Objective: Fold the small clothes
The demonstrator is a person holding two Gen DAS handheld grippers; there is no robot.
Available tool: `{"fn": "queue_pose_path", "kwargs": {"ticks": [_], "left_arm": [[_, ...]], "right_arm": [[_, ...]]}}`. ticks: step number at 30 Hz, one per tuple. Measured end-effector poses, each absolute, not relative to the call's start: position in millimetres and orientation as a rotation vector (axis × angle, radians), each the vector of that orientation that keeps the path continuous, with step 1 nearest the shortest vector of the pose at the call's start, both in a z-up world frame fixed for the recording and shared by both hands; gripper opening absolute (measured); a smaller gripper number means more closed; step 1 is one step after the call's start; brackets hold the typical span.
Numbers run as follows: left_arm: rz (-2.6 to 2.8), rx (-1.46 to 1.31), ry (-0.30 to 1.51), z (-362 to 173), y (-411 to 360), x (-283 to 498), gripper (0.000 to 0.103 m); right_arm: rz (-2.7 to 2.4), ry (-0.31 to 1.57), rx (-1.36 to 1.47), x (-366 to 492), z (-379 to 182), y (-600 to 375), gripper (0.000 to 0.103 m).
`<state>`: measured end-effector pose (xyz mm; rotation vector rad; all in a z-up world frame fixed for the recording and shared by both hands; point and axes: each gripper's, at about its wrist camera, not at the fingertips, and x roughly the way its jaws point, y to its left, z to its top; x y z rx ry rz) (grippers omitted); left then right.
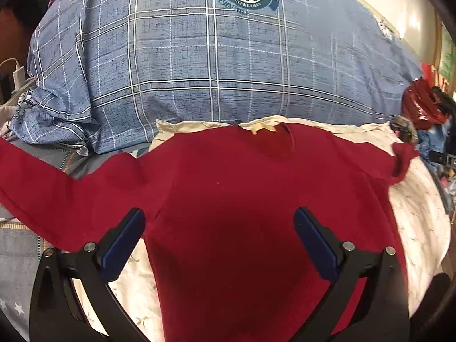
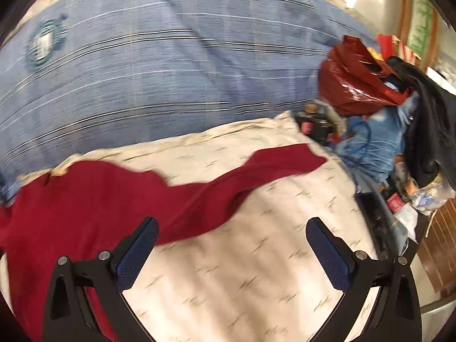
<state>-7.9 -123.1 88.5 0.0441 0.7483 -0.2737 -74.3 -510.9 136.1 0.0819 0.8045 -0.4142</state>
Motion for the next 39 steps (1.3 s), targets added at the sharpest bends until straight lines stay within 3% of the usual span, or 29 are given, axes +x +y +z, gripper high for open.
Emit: {"fn": "queue_pose_path", "kwargs": {"ticks": [13,25,39], "left_arm": [[-0.124,0.004,0.748,93,-67,-8,0.103],[-0.005,-0.027,0.795,76,-23,11,0.103],[0.187,-0.073,0.766,94,42,30,0.103]], "right_arm": [[-0.091,0.779,0.038,-35,110,-364,0.102],[-0.041,0.812,0.077,-13,89,-342,0.101],[0.067,0.822,0.02,-3,87,-313,0.097]]}}
